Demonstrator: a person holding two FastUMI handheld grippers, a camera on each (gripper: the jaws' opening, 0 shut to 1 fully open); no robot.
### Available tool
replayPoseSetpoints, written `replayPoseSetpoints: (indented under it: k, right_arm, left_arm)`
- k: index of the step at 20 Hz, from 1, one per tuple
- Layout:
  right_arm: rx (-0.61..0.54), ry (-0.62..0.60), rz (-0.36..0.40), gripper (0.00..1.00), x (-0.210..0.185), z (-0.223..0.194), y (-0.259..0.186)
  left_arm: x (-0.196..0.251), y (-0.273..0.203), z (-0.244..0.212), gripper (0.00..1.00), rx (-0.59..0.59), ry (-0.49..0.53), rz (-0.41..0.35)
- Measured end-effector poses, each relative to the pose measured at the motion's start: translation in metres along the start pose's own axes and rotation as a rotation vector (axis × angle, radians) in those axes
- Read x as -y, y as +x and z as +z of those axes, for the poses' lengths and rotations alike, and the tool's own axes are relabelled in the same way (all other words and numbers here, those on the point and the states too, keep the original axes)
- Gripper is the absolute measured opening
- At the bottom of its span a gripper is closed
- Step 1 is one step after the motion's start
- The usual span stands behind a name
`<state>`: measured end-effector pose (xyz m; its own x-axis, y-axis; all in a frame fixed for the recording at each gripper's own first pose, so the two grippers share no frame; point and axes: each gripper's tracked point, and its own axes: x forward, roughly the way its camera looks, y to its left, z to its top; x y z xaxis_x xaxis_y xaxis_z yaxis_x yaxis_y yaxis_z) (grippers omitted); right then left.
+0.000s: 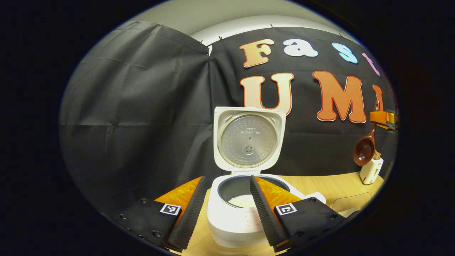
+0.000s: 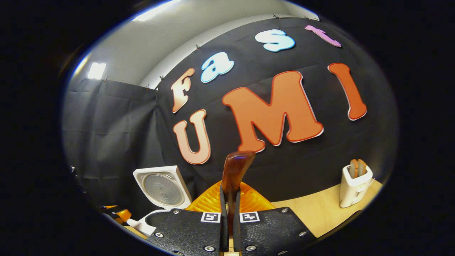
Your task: Close the left gripper, press the button to open the rice cooker; take a wooden spoon from the chopstick holder with the right hand, scoop a spoonful of rice and pour it into the rice cooker, then put the wooden spoon back into the chopstick holder.
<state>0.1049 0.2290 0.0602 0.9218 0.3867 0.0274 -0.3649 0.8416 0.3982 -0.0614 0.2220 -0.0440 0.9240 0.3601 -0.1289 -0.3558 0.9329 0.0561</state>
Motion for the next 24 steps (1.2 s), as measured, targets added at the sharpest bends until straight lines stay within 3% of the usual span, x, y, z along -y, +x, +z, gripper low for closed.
replayPoseSetpoints:
  k: [5, 12, 18, 24]
  right_arm:
    - [-0.023, -0.027, -0.130, 0.05, 0.056, 0.013, -0.052]
    - [-0.070, -0.053, -0.303, 0.05, 0.127, -0.001, -0.119]
    - [-0.135, -0.028, -0.358, 0.05, 0.164, -0.039, -0.151]
    - [-0.193, -0.006, -0.402, 0.05, 0.193, -0.070, -0.177]
  left_arm:
    - [0.029, -0.003, 0.001, 0.82, -0.004, 0.025, -0.060]
    - [0.047, -0.003, 0.004, 0.82, -0.014, 0.050, -0.093]
    - [0.075, -0.006, -0.005, 0.81, -0.042, 0.024, -0.146]
    - [0.087, -0.008, -0.002, 0.81, -0.042, 0.039, -0.147]
